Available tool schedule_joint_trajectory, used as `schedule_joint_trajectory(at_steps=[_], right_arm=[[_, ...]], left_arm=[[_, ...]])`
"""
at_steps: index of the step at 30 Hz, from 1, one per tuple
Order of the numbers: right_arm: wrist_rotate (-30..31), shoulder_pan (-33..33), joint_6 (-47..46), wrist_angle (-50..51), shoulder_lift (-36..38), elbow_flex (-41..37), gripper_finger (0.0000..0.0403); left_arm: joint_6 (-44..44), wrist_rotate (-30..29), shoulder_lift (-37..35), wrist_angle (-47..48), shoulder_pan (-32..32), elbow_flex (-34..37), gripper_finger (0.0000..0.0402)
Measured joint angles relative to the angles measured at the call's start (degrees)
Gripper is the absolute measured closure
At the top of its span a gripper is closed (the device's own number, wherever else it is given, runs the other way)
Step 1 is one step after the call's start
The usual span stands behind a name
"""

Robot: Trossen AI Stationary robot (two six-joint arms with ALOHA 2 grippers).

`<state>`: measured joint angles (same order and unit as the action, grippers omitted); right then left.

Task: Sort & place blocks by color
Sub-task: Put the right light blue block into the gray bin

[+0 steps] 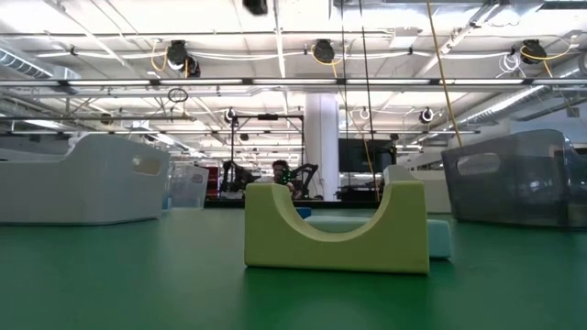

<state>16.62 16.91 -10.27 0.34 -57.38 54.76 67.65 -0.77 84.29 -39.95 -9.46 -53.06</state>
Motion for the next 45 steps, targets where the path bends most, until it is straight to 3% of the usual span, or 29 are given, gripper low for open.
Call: schedule_joint_trajectory(at_steps=[9, 13, 17, 20, 23, 27, 34, 45], right_arm=[[3.3, -0.1, -5.6, 17.1, 1.5, 0.0, 0.0167], [7.7, -0.1, -10.3, 17.8, 0.2, -1.8, 0.0167], [16.1, -0.1, -12.9, 8.8, -1.9, -6.7, 0.0167], [22.6, -0.1, -13.1, -3.5, -3.7, -12.0, 0.0167], [23.7, -0.4, -13.0, -12.2, -5.7, -15.5, 0.0167], [21.4, -1.1, -12.8, -12.6, -9.2, -15.5, 0.0167], [15.0, -5.5, -10.9, -10.7, -17.1, -9.4, 0.0167], [-4.7, -12.8, -9.4, 2.6, -32.0, 1.8, 0.0167]], left_arm=[[1.6, 1.1, -6.9, 36.1, 6.6, 0.1, 0.0266], [-0.6, -1.2, -12.6, 51.3, 7.7, 0.0, 0.0266], [-0.2, -5.7, -18.0, 68.3, 7.4, 0.0, 0.0266], [3.5, -9.0, -20.7, 83.1, 5.7, 0.0, 0.0266], [9.6, -9.6, -21.5, 96.9, 3.1, 0.1, 0.0266], [17.3, -9.2, -20.9, 108.3, -1.6, 0.1, 0.0266], [24.5, -9.3, -17.5, 111.2, -7.3, 0.4, 0.0264], [29.0, -10.3, -6.0, 110.0, -8.8, 0.5, 0.0254]])
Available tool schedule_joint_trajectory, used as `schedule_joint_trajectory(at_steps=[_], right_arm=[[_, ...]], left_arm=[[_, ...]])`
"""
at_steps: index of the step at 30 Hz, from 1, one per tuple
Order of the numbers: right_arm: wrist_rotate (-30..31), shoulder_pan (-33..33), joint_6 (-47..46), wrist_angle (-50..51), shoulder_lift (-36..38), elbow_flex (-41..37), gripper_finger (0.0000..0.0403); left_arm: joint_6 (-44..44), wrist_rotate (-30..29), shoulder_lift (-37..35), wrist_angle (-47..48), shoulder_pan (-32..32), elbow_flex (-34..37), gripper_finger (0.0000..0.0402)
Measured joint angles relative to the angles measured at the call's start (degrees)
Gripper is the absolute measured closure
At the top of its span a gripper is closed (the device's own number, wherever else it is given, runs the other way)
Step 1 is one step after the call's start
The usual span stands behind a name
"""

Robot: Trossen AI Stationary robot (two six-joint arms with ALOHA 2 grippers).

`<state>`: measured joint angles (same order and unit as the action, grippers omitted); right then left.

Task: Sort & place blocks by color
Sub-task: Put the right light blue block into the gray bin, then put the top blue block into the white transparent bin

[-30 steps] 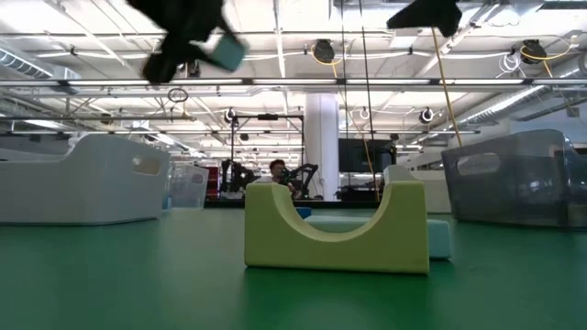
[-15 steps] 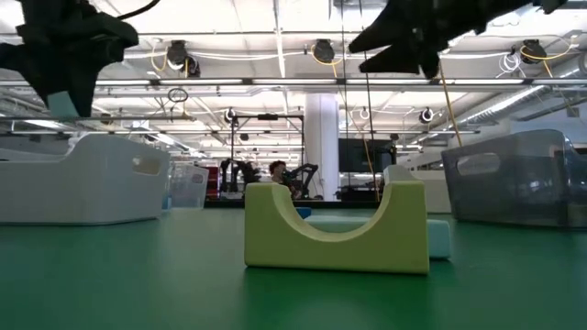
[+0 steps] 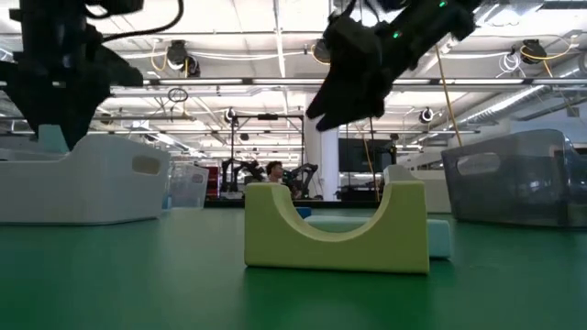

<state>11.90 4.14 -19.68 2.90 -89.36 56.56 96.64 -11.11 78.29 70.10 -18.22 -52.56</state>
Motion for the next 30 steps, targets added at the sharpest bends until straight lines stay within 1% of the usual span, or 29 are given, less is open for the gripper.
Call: schedule_joint_trajectory(at_steps=[5, 10, 12, 22, 25, 30], right_arm=[[-6.3, -1.2, 8.0, 0.4, -5.9, 2.8, 0.0167], [-9.3, -1.7, 17.4, 0.4, -9.2, 5.0, 0.0167], [-9.4, -1.7, 20.0, 0.4, -10.0, 5.5, 0.0167], [-9.2, -3.4, 33.4, 0.4, -13.3, 5.8, 0.0167], [-9.4, -4.0, 34.1, 0.7, -13.7, 5.7, 0.0167], [-14.5, -5.2, 34.1, -0.3, -13.7, 5.7, 0.0167]], left_arm=[[0.0, 0.0, 4.4, -0.5, 0.0, 0.0, 0.0253], [0.4, 0.0, 5.0, -1.4, 0.0, 0.0, 0.0252], [0.5, 0.0, 4.9, -1.9, 0.0, 0.0, 0.0246], [0.8, 0.4, 4.6, -2.9, 0.2, 0.0, 0.0161], [0.8, 1.6, 4.1, -3.0, 0.2, -0.2, 0.0140], [1.4, 3.0, 2.7, -3.1, 0.2, -1.4, 0.0120]])
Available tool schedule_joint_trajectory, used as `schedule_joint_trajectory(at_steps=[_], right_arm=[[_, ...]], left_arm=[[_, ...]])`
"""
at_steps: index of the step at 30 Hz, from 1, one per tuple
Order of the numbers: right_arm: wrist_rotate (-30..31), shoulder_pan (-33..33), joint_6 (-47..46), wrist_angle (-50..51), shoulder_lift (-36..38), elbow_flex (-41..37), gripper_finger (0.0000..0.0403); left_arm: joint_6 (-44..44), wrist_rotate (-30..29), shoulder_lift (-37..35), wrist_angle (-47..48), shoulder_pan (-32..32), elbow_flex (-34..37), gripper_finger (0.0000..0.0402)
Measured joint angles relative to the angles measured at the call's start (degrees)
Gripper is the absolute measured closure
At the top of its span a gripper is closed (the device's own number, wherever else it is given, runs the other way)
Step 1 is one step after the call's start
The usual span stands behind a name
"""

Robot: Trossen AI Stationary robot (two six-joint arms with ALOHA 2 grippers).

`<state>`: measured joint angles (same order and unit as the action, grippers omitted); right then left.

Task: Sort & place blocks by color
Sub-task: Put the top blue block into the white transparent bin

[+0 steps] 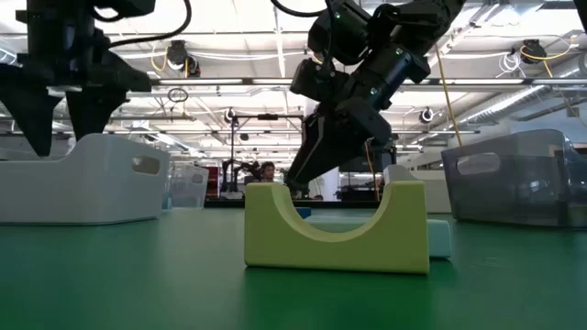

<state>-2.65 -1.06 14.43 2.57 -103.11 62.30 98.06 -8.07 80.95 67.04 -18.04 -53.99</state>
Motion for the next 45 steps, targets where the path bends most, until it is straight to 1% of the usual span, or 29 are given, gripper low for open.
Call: schedule_joint_trajectory(at_steps=[4, 10, 13, 19, 26, 28, 30, 33, 36, 39, 41, 45], right_arm=[[-2.3, -1.6, 0.0, -3.6, -0.9, 0.0, 0.0167], [-5.6, -3.3, -0.2, -6.0, -3.3, 0.0, 0.0167], [-7.9, -3.6, 0.1, -4.9, -4.5, 0.0, 0.0167], [-8.1, -3.6, 3.2, -5.8, -7.5, 0.0, 0.0167], [-9.2, -4.0, 2.1, -6.4, -9.9, 0.1, 0.0170], [-9.0, -4.0, 2.1, -6.5, -9.9, 0.1, 0.0182], [-8.8, -4.0, 2.1, -6.9, -9.9, 0.1, 0.0203], [-8.6, -4.0, 2.4, -7.6, -9.8, 0.1, 0.0247], [-8.2, -4.2, 4.3, -8.0, -9.9, 0.0, 0.0290], [-8.1, -4.5, 4.8, -7.9, -9.9, 0.0, 0.0291], [-7.8, -4.6, 3.2, -7.6, -9.4, 0.0, 0.0291], [-5.9, -4.6, 2.4, -5.3, -5.5, -0.2, 0.0291]], left_arm=[[-0.1, -0.2, -1.2, 0.0, 0.0, -2.2, 0.0115], [-2.8, -2.1, -1.6, 0.0, 0.0, -7.1, 0.0124], [-4.3, -4.2, -1.6, -0.1, 0.0, -9.6, 0.0127], [-6.7, -9.4, -1.6, -0.5, 0.0, -13.2, 0.0128], [-10.4, -10.0, -1.5, -7.8, 0.0, -13.5, 0.0128], [-12.0, -10.0, -1.5, -10.9, 0.0, -13.5, 0.0128], [-13.1, -10.0, -1.5, -13.8, 0.0, -13.5, 0.0128], [-15.6, -10.0, -1.5, -18.7, 0.1, -13.5, 0.0128], [-20.7, -10.0, -1.5, -23.5, 0.1, -13.5, 0.0128], [-24.8, -10.1, -1.5, -27.5, 0.2, -13.5, 0.0128], [-24.9, -10.2, -1.5, -29.4, 0.6, -13.5, 0.0128], [-24.0, -10.6, -1.5, -31.3, 1.9, -13.5, 0.0128]])
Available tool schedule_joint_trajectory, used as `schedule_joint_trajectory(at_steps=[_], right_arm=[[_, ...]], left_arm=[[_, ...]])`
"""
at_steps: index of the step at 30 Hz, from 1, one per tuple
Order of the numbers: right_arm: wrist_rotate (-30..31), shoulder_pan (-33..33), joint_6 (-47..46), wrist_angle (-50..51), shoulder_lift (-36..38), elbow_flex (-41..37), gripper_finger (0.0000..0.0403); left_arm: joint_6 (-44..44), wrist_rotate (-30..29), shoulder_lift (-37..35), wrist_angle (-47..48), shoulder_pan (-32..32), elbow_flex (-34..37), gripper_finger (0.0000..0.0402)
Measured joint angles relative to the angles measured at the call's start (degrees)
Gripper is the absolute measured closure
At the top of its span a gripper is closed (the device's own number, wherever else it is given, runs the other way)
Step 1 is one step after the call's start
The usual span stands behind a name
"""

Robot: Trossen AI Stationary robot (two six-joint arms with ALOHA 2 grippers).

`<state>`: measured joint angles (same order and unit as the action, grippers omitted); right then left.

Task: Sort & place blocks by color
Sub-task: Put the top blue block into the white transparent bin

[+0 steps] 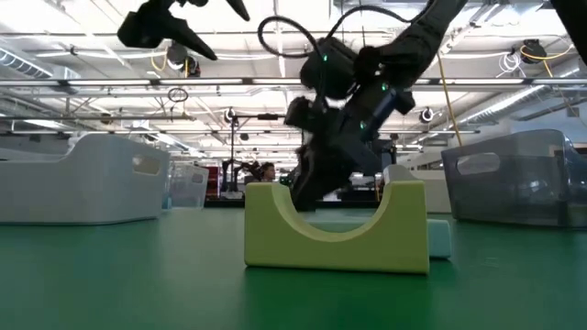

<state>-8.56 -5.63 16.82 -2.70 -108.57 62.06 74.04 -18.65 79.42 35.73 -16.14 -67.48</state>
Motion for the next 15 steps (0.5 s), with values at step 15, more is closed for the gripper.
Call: schedule_joint_trajectory(at_steps=[15], right_arm=[[6.0, 1.3, 1.5, 2.8, 25.6, 0.2, 0.0291]], left_arm=[[-1.6, -9.3, 0.0, -14.5, 4.8, 0.0, 0.0170]])
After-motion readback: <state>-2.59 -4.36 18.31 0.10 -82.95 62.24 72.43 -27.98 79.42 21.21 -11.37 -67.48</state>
